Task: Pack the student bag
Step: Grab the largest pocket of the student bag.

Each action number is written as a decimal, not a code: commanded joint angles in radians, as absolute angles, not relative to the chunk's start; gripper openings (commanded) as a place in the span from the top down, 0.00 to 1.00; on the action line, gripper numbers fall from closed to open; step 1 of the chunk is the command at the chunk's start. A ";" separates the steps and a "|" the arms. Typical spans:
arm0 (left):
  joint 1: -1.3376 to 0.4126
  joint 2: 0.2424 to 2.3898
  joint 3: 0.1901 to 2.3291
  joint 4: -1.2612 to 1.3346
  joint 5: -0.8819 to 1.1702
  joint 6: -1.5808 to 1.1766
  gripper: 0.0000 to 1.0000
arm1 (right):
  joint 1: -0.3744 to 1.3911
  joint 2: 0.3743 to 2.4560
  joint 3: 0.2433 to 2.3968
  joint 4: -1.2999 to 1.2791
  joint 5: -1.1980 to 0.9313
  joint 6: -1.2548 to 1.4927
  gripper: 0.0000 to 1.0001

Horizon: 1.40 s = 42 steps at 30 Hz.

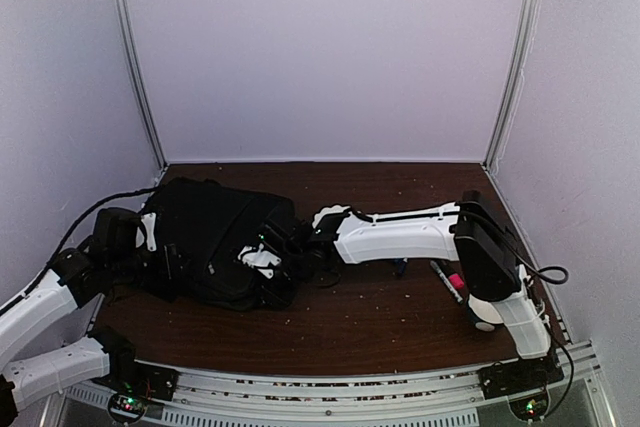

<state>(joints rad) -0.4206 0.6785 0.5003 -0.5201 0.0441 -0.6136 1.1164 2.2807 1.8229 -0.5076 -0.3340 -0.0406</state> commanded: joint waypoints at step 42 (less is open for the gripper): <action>-0.426 0.636 0.506 -0.470 0.042 -0.596 0.50 | 1.162 2.345 1.897 -0.540 -0.198 0.031 0.62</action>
<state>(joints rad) -0.4206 0.6350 0.5003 -0.5156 0.0433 -0.6003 1.1511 2.3047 1.8599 -0.5282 -0.2085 0.0280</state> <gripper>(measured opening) 0.503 0.385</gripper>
